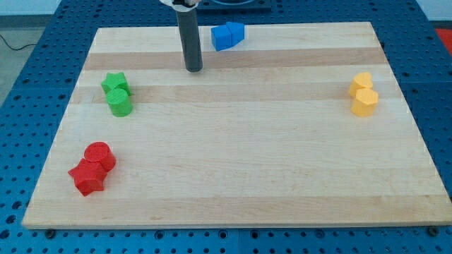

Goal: Slightly move the blue blocks towards down

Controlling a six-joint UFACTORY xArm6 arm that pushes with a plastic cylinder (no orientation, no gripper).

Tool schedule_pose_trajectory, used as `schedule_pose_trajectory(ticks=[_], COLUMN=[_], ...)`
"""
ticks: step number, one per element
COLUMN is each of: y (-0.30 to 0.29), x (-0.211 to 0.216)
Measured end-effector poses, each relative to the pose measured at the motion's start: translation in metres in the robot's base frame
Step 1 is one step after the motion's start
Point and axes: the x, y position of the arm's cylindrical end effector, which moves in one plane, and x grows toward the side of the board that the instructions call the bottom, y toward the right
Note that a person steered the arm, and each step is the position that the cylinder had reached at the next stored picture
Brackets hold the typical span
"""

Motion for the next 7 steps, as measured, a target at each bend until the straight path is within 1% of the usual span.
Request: schedule_pose_trajectory(ticks=[1,2,3,4,5,6,7], y=[0.000,-0.009,0.036,0.105,0.165,0.178,0.153], x=[0.003,0.027,0.023,0.004,-0.046,-0.114,-0.126])
